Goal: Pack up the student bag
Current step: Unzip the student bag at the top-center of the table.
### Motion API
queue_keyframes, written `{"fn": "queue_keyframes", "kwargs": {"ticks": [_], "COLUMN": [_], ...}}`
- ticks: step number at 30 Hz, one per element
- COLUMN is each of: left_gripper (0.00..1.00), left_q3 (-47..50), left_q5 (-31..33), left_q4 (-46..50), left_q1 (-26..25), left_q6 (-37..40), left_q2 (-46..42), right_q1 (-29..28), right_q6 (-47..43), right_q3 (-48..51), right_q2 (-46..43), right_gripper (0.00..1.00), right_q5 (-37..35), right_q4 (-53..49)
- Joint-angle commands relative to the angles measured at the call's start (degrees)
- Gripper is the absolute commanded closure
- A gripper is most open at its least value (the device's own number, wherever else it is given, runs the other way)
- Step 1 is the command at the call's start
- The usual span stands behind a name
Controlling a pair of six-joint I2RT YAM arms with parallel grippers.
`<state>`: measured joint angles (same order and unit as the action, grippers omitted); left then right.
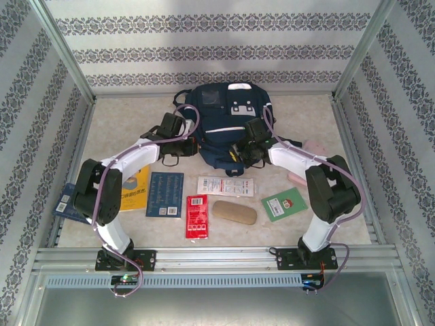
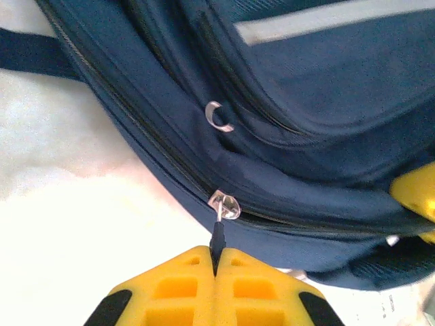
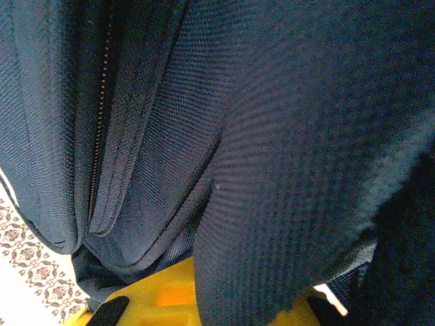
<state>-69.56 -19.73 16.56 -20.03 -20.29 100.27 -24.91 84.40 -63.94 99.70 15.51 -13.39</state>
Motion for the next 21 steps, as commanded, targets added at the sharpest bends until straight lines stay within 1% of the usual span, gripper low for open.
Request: {"fn": "queue_keyframes", "kwargs": {"ticks": [1, 5, 9, 12, 15, 18, 20, 21], "left_gripper": [1.0, 1.0, 1.0, 1.0, 1.0, 0.92, 0.87, 0.82], "left_q3": [-4.0, -10.1, -16.2, -17.9, -20.3, -20.8, -19.3, -18.5], "left_q5": [4.3, 3.1, 3.2, 0.9, 0.2, -1.6, -2.7, -3.3], "left_q4": [2.9, 3.1, 4.2, 2.2, 2.7, 2.4, 1.1, 0.7], "left_q1": [3.8, 6.0, 7.2, 8.4, 8.8, 8.8, 8.8, 8.8], "left_q6": [1.4, 1.6, 1.5, 0.7, 0.7, 0.2, -0.6, -0.8], "left_q2": [3.8, 10.1, 15.7, 17.9, 19.8, 20.0, 18.6, 17.6], "right_q1": [2.2, 2.8, 3.3, 3.7, 3.8, 3.5, 2.7, 2.3], "right_q6": [-3.0, -5.9, -9.6, -12.5, -14.9, -17.2, -19.4, -20.5], "right_q3": [1.3, 1.3, 0.2, 0.3, 0.7, -0.4, -2.4, -3.1], "right_q2": [-3.9, -5.4, -5.7, -6.2, -6.4, -5.5, -5.0, -5.0], "right_gripper": [1.0, 1.0, 1.0, 1.0, 1.0, 1.0, 1.0, 0.95], "right_q5": [-2.4, -0.8, 1.0, 2.2, 2.4, 3.6, 2.6, 1.7], "right_q4": [1.0, 0.7, -1.3, -2.2, -2.8, -3.4, -6.0, -7.1]}}
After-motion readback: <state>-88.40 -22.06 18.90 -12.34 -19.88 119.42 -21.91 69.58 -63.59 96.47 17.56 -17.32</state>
